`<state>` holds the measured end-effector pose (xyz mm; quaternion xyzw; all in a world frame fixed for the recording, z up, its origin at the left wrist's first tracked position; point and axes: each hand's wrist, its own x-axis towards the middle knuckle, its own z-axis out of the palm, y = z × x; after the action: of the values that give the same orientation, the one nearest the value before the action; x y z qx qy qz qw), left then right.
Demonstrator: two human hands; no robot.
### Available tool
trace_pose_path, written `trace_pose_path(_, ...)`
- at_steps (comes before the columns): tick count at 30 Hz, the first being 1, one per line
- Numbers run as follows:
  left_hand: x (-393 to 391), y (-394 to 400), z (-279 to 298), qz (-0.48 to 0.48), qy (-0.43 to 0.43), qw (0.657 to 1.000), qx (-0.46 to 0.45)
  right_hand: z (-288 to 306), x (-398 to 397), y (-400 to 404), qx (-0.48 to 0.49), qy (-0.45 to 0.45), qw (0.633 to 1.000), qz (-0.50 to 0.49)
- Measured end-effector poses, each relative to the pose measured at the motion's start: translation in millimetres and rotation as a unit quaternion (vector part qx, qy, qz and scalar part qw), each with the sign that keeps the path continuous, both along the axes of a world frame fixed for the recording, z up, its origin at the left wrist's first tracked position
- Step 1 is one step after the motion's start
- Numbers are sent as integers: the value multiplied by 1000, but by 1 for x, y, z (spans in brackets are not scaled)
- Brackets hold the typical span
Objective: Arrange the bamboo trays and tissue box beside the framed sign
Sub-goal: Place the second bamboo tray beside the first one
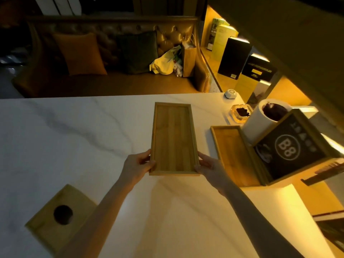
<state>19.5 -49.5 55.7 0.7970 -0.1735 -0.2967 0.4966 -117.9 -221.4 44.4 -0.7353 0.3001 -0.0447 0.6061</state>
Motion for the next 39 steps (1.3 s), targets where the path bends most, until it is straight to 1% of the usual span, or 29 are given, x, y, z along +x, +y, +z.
trace_pose_path(5,-34,-39,-25,-21,-13,999,26,-16,-34,-35,-19,34,999,2)
trace_pose_path(8,-46,-53,-41,-27,-18,999,43,-29,-45,-51,-40,69,997,0)
trace_pose_path(11,-51,-63,-57,-25,-10,998,61,-42,-51,-58,-39,99,994,-9)
trace_pose_path(14,-53,-70,-67,-25,-8,997,73,-51,-54,-61,-46,110,993,-11)
trace_pose_path(17,-50,-82,-76,-15,4,996,84,-59,-53,-70,-29,114,993,-18)
trace_pose_path(26,-43,-83,-89,-5,25,996,86,-65,-51,-69,-29,113,993,-28)
trace_pose_path(32,-40,-86,-94,-14,-1,995,96,-73,-47,-68,-45,127,990,-39)
trace_pose_path(36,-40,-89,-98,-26,-23,993,114,-74,-45,-68,-81,129,988,-32)
trace_pose_path(39,-42,-91,-102,-38,-56,989,133,-80,-46,-65,-133,152,979,-26)
